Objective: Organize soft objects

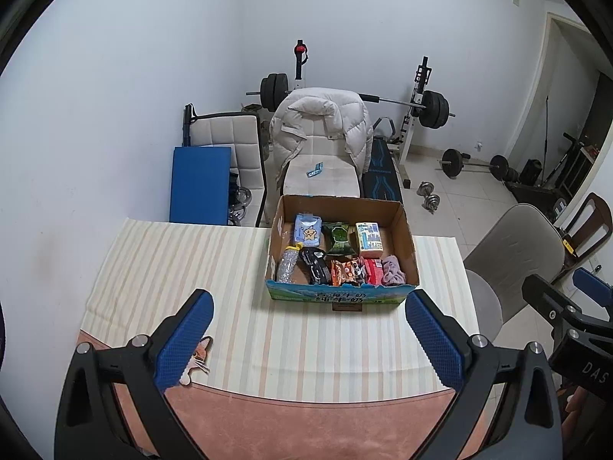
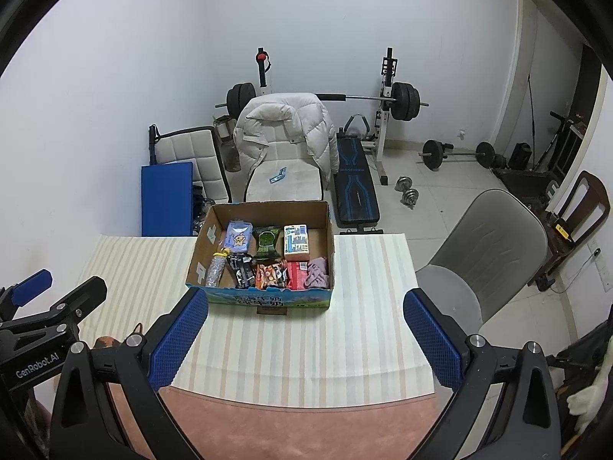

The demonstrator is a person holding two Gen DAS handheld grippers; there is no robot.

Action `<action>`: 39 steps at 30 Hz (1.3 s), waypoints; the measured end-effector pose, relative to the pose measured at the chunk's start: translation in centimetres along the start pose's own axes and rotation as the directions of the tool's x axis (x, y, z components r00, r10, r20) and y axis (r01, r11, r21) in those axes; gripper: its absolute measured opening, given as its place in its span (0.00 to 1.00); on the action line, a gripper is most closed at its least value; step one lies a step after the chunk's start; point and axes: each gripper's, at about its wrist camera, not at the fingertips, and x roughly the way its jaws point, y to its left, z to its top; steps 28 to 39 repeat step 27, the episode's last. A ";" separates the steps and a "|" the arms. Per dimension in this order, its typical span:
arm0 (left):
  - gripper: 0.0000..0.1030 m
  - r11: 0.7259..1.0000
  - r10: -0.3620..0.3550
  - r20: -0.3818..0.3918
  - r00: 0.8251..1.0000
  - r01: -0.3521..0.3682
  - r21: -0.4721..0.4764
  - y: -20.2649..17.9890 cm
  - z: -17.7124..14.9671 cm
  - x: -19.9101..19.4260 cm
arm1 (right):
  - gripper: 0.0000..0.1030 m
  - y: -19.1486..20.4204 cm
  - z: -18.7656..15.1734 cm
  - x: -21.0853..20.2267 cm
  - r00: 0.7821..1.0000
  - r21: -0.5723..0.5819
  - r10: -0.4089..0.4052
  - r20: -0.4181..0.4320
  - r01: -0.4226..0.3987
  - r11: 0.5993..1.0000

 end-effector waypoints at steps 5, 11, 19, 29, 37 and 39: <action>1.00 1.000 0.003 0.001 1.000 -0.003 0.000 0.1 -0.1 0.1 | 1.00 -0.1 0.0 -0.1 1.000 0.003 -0.004 0.004 0.004 1.000; 1.00 1.000 0.003 0.004 1.000 -0.003 -0.001 0.2 0.0 0.0 | 1.00 -0.5 0.1 -0.2 1.000 0.007 -0.003 0.007 0.003 1.000; 1.00 1.000 0.004 0.006 1.000 -0.004 -0.001 0.2 0.1 0.0 | 1.00 -0.5 0.2 -0.2 1.000 0.007 -0.005 0.008 0.005 1.000; 1.00 1.000 0.008 0.015 1.000 -0.008 -0.007 0.4 0.7 0.1 | 1.00 -0.6 0.5 -0.3 1.000 0.007 -0.005 0.009 0.005 1.000; 1.00 1.000 0.008 0.015 1.000 -0.008 -0.007 0.4 0.7 0.1 | 1.00 -0.6 0.5 -0.3 1.000 0.007 -0.005 0.009 0.005 1.000; 1.00 1.000 0.008 0.015 1.000 -0.008 -0.007 0.4 0.7 0.1 | 1.00 -0.6 0.5 -0.3 1.000 0.007 -0.005 0.009 0.005 1.000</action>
